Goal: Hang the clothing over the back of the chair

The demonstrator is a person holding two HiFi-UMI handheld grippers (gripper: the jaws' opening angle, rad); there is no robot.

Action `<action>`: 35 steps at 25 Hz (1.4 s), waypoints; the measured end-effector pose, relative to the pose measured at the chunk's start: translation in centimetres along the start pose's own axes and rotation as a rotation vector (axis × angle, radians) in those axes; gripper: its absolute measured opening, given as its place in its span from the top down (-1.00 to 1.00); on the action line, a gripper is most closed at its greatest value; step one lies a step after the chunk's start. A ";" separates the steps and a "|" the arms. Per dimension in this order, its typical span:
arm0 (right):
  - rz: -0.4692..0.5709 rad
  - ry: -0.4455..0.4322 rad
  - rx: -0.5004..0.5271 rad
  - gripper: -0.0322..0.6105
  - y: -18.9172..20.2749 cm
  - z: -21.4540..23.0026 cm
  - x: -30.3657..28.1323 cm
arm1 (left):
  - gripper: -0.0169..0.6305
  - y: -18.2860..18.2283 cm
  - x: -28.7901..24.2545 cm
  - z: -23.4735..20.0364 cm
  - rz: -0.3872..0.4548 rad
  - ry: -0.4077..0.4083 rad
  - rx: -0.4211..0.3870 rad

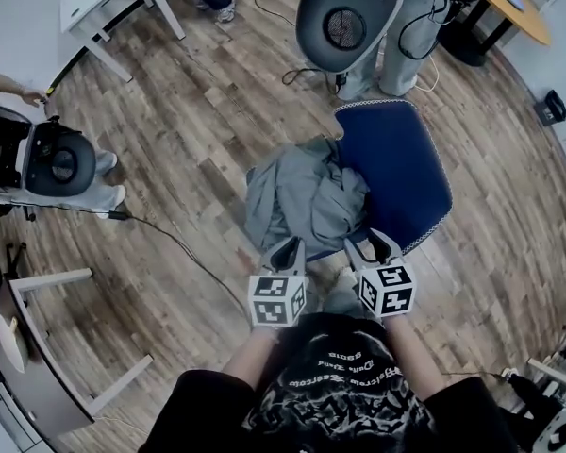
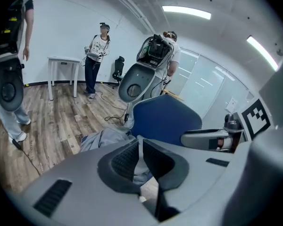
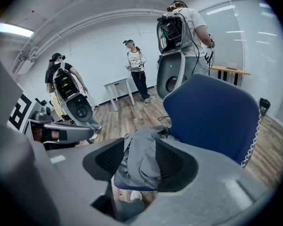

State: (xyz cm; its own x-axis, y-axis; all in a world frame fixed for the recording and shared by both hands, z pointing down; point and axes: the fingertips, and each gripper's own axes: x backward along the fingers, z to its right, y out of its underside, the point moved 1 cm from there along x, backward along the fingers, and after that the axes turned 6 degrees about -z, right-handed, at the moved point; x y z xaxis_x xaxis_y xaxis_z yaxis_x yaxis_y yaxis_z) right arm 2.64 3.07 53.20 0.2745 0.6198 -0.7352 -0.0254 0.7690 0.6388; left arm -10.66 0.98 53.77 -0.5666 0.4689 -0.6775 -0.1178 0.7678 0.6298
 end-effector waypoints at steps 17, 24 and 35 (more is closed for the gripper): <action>-0.185 -0.070 0.021 -0.19 -0.9 6.0 -12.0 | 0.26 0.0 -10.0 -6.8 -0.168 -0.092 0.165; -0.288 -0.137 0.088 -0.33 0.2 6.1 -19.0 | 0.19 2.2 -16.4 -10.1 -0.256 -0.133 0.234; -0.488 -0.018 0.079 -0.44 6.4 9.9 -26.6 | 0.13 8.0 -22.5 -14.4 -0.361 -0.239 0.338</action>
State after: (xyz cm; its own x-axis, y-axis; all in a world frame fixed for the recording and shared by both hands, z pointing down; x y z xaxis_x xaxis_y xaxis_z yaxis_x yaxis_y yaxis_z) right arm 4.71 -10.08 79.06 0.2525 0.1867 -0.9494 0.1830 0.9543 0.2363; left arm -10.60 -9.72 79.49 -0.3335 0.2058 -0.9200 0.0201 0.9772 0.2113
